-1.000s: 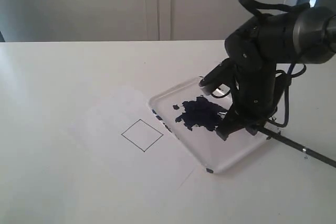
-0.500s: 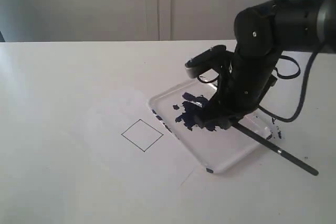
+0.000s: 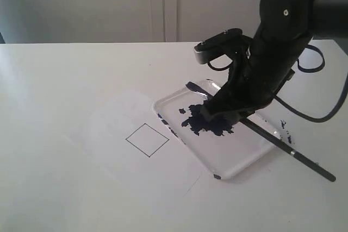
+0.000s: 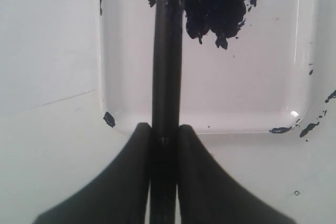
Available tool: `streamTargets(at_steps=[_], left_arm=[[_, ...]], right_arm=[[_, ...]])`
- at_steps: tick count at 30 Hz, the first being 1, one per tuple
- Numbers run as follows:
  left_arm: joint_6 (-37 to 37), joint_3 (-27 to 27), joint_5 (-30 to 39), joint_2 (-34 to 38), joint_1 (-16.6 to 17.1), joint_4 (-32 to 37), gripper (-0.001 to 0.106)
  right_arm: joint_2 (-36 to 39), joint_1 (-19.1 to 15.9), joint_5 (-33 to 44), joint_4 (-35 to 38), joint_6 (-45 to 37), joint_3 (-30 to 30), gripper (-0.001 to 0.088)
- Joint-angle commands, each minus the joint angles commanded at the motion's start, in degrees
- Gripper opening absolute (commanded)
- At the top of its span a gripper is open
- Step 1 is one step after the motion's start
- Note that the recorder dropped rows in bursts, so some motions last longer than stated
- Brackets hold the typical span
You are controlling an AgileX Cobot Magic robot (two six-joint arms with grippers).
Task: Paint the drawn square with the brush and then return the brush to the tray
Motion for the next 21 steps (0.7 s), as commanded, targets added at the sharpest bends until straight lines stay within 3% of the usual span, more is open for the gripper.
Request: streamTargets(at_steps=[21], left_arm=[[0.0, 0.0, 0.0, 0.0, 0.0, 0.0, 0.0]], right_arm=[[0.0, 0.0, -1.06, 0.0, -1.48, 0.0, 0.0]])
